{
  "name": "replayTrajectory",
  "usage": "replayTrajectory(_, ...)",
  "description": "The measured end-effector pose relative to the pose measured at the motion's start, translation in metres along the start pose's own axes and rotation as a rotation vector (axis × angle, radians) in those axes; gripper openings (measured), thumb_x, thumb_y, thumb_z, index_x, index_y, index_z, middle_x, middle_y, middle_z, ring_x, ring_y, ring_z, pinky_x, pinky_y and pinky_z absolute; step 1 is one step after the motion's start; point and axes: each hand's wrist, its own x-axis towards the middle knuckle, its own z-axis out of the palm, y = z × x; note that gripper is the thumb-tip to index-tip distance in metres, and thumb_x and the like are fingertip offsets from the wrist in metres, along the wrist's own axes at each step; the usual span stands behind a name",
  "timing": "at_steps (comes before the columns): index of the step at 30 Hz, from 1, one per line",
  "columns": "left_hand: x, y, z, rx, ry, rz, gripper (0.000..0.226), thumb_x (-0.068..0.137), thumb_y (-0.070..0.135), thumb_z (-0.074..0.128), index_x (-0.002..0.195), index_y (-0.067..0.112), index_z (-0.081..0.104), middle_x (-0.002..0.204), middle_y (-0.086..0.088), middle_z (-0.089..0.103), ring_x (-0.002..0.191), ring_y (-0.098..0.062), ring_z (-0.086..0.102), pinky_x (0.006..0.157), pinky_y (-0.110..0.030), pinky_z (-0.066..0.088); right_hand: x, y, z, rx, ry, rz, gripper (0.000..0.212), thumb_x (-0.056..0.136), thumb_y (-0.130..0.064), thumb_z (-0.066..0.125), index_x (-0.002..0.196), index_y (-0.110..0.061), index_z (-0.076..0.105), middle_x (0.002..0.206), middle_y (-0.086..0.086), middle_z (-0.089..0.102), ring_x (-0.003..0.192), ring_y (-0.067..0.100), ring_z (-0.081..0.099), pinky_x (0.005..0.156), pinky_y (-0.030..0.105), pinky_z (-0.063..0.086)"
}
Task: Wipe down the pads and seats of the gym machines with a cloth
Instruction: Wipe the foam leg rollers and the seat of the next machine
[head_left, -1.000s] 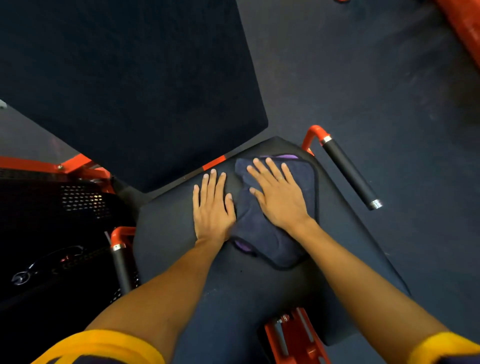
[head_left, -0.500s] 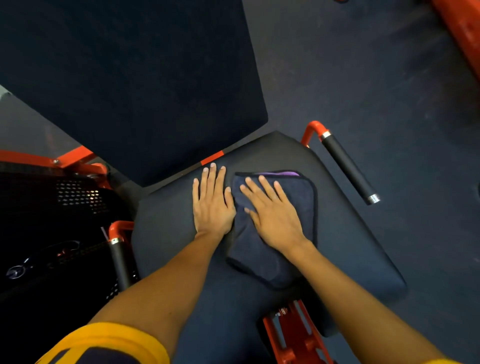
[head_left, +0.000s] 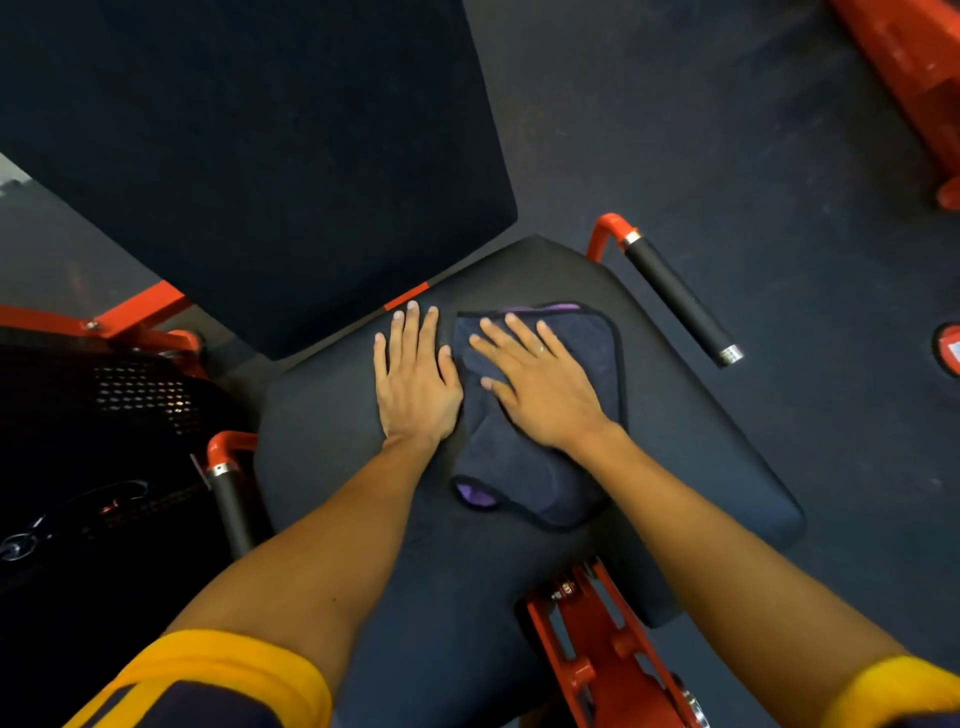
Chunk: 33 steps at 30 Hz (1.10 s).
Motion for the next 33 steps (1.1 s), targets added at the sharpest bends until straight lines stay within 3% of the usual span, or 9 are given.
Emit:
replayTrajectory(5, 0.005, -0.005, 0.004, 0.013, -0.016, 0.015, 0.063, 0.1, 0.04, 0.014, 0.158, 0.018, 0.031, 0.166, -0.005, 0.025, 0.154, -0.02, 0.019, 0.126, -0.046, 0.012, 0.055, -0.001, -0.017, 0.09, -0.04, 0.145, 0.07, 0.103, -0.062, 0.037, 0.163, -0.03, 0.018, 0.171, -0.008, 0.005, 0.158, 0.016, -0.005, 0.126, 0.041, -0.01)
replayTrajectory(8, 0.003, -0.004, 0.002, 0.019, -0.035, 0.022, 0.062, 0.102, 0.039, 0.012, 0.159, 0.02, 0.025, 0.168, -0.003, 0.018, 0.156, -0.018, 0.012, 0.127, -0.043, 0.005, 0.022, -0.016, -0.008, 0.137, -0.008, 0.101, 0.072, 0.101, -0.066, 0.035, 0.163, -0.032, 0.019, 0.171, -0.008, 0.007, 0.158, 0.016, -0.005, 0.126, 0.044, -0.011)
replayTrajectory(11, 0.003, -0.003, 0.0, 0.006, -0.029, 0.002, 0.053, 0.108, 0.032, 0.024, 0.16, 0.021, 0.021, 0.169, -0.001, 0.013, 0.156, -0.016, 0.006, 0.127, -0.041, 0.002, -0.016, -0.01, 0.004, 0.033, 0.01, 0.021, 0.082, 0.095, -0.071, 0.043, 0.163, -0.033, 0.019, 0.171, -0.007, 0.008, 0.158, 0.018, -0.001, 0.127, 0.047, -0.007)
replayTrajectory(15, 0.003, -0.004, -0.002, -0.007, -0.059, 0.023, 0.055, 0.109, 0.032, 0.027, 0.161, 0.019, 0.017, 0.169, -0.002, 0.009, 0.156, -0.016, 0.003, 0.127, -0.04, -0.001, -0.001, 0.011, -0.007, 0.004, 0.039, 0.171, 0.069, 0.1, -0.055, 0.046, 0.162, -0.037, 0.021, 0.172, -0.002, 0.006, 0.159, 0.023, 0.0, 0.126, 0.046, -0.006)
replayTrajectory(18, -0.001, -0.008, -0.003, 0.015, -0.102, 0.052, 0.056, 0.11, 0.033, 0.024, 0.162, 0.018, 0.009, 0.17, -0.002, 0.002, 0.156, -0.016, -0.002, 0.126, -0.038, -0.005, 0.008, -0.017, -0.003, 0.025, 0.07, 0.263, 0.061, 0.105, -0.041, 0.041, 0.162, -0.034, 0.022, 0.172, -0.001, 0.008, 0.158, 0.026, 0.0, 0.125, 0.047, -0.006)
replayTrajectory(22, -0.027, -0.022, -0.007, 0.043, -0.119, 0.111, 0.063, 0.106, 0.024, 0.033, 0.162, 0.016, 0.004, 0.17, -0.002, -0.002, 0.156, -0.016, -0.003, 0.126, -0.037, -0.007, -0.037, -0.054, 0.019, 0.083, 0.077, 0.095, 0.057, 0.105, -0.028, 0.042, 0.16, -0.031, 0.029, 0.17, -0.004, 0.018, 0.158, 0.024, 0.009, 0.126, 0.045, 0.0)
replayTrajectory(25, -0.048, -0.028, -0.013, 0.008, -0.08, 0.12, 0.058, 0.108, 0.024, 0.03, 0.162, 0.016, 0.011, 0.17, -0.002, 0.005, 0.156, -0.016, 0.002, 0.126, -0.036, -0.004, -0.062, -0.036, 0.019, 0.058, 0.099, 0.074, 0.055, 0.105, -0.035, 0.047, 0.158, -0.029, 0.035, 0.169, -0.001, 0.022, 0.157, 0.024, 0.013, 0.126, 0.045, 0.002)
replayTrajectory(28, -0.064, -0.03, -0.017, -0.005, -0.089, 0.105, 0.056, 0.109, 0.029, 0.026, 0.162, 0.017, 0.012, 0.17, -0.001, 0.005, 0.156, -0.015, 0.002, 0.127, -0.035, -0.004, -0.051, -0.017, 0.005, 0.043, 0.098, 0.272, 0.056, 0.106, -0.043, 0.042, 0.16, -0.03, 0.03, 0.171, 0.0, 0.012, 0.158, 0.024, 0.005, 0.127, 0.045, -0.002)
replayTrajectory(33, -0.091, -0.043, -0.021, -0.012, -0.09, 0.114, 0.054, 0.11, 0.026, 0.024, 0.162, 0.016, 0.011, 0.17, -0.002, 0.005, 0.156, -0.015, 0.0, 0.126, -0.034, -0.006, -0.044, -0.073, 0.01, 0.129, 0.015, 0.353, 0.056, 0.107, -0.042, 0.037, 0.161, -0.029, 0.027, 0.172, -0.003, 0.01, 0.158, 0.025, -0.001, 0.126, 0.05, -0.005)
